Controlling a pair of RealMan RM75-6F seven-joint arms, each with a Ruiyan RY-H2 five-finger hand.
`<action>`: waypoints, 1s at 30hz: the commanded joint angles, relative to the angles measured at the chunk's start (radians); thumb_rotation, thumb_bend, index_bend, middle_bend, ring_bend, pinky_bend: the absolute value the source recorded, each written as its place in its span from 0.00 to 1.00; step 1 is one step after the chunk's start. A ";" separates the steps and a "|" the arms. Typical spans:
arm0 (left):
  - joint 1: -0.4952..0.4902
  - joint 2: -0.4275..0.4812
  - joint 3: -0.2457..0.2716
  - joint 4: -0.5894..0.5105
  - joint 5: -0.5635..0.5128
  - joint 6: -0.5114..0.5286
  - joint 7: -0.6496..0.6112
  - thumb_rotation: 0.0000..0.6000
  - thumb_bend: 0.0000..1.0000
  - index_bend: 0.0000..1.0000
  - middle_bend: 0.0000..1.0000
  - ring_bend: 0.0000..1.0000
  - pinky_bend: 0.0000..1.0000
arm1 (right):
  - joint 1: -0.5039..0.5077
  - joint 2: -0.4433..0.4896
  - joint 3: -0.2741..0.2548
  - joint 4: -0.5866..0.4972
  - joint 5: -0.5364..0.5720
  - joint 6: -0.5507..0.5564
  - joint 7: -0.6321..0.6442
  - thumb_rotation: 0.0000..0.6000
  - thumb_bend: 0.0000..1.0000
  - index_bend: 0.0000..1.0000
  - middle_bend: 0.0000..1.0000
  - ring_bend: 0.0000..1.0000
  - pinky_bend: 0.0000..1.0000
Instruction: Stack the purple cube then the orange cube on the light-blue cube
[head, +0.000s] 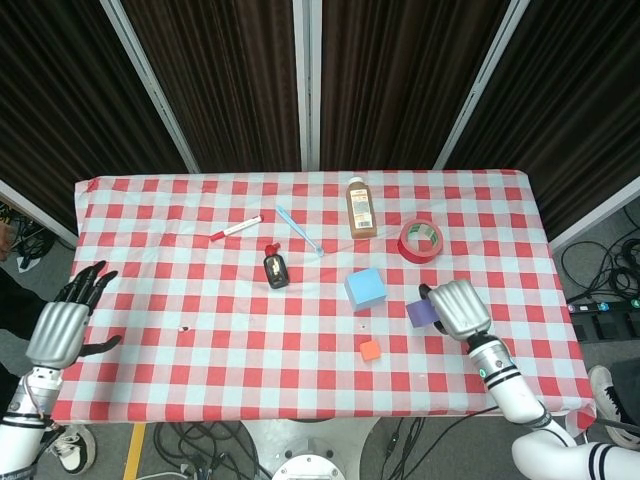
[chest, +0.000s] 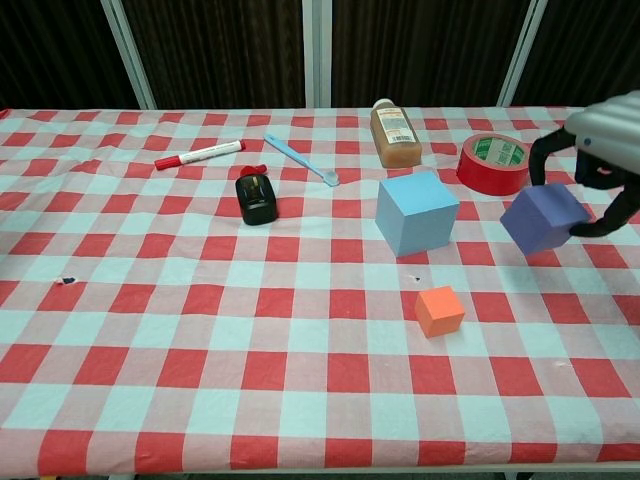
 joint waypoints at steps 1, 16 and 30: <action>-0.001 -0.001 0.001 0.001 0.002 -0.001 -0.002 1.00 0.16 0.15 0.12 0.06 0.21 | 0.018 0.096 0.070 -0.141 0.084 0.027 -0.048 1.00 0.12 0.56 1.00 1.00 0.98; 0.000 0.006 0.002 0.008 0.015 0.007 -0.035 1.00 0.16 0.15 0.12 0.07 0.21 | 0.305 0.034 0.199 -0.265 0.753 0.068 -0.388 1.00 0.12 0.57 1.00 1.00 0.98; 0.012 0.006 0.008 0.048 0.009 0.012 -0.086 1.00 0.16 0.15 0.12 0.06 0.21 | 0.488 -0.081 0.159 -0.164 0.874 0.078 -0.497 1.00 0.13 0.58 1.00 1.00 0.99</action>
